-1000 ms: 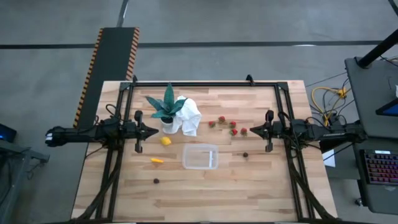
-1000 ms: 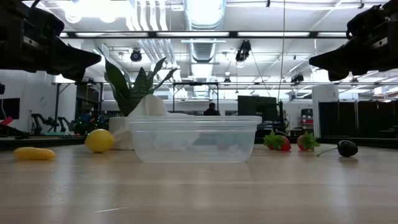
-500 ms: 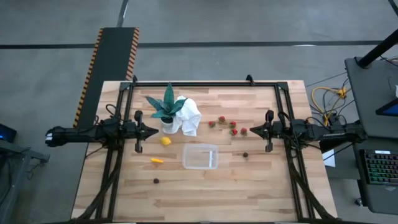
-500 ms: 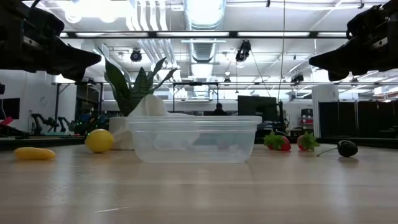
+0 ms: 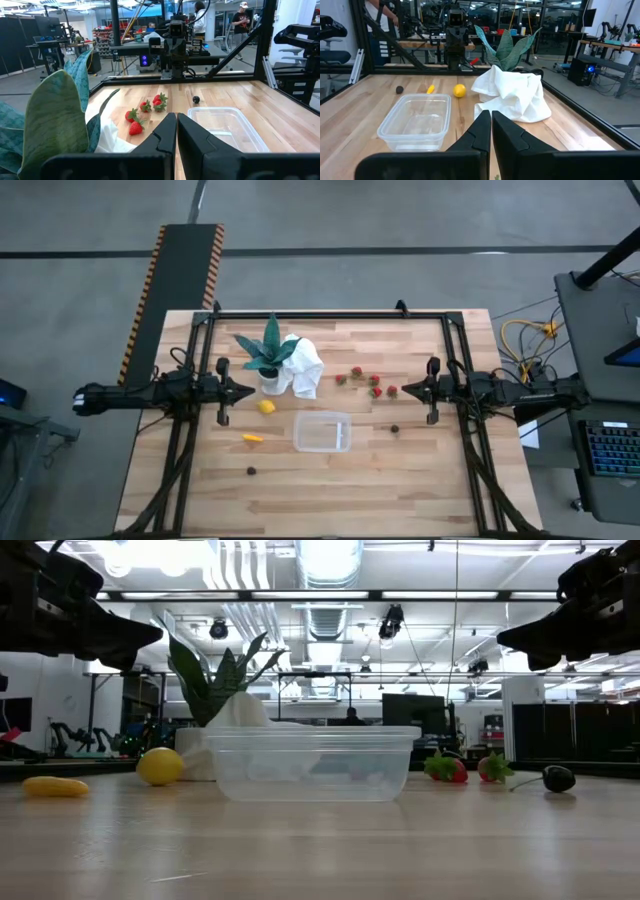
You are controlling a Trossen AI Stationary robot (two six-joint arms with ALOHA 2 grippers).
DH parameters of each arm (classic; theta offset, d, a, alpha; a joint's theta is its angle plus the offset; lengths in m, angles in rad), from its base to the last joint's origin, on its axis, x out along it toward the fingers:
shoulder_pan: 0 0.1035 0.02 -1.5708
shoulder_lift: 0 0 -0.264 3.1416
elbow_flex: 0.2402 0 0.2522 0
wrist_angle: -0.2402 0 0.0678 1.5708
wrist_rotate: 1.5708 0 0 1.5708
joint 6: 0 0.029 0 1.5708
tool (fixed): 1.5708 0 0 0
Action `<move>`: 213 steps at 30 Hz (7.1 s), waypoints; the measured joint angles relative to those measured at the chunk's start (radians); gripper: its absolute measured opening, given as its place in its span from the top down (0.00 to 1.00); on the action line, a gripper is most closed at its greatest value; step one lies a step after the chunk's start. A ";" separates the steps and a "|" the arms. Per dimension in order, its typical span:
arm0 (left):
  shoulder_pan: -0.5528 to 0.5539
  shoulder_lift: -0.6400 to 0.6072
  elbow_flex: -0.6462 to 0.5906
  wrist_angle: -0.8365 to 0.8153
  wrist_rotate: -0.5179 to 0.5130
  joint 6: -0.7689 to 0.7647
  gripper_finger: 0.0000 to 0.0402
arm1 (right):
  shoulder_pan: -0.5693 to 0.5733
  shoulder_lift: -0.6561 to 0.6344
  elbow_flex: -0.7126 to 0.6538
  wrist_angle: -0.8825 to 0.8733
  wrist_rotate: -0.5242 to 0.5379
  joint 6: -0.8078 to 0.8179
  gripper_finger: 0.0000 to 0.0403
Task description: Pick and placing Produce into tupperware
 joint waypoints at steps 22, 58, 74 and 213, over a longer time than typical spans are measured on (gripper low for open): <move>0.001 0.000 0.000 0.001 -0.016 -0.001 1.00 | 0.000 0.000 0.000 0.081 0.000 0.102 0.98; 0.001 0.000 0.000 0.027 -0.019 -0.001 1.00 | 0.000 0.691 0.559 -0.374 -0.061 0.000 0.58; 0.001 0.001 0.000 0.027 -0.016 -0.001 1.00 | 0.001 1.084 0.860 -0.775 -0.165 0.106 0.62; 0.002 0.079 0.000 0.023 -0.030 -0.001 1.00 | 0.013 1.538 0.851 -0.739 -0.340 0.200 0.98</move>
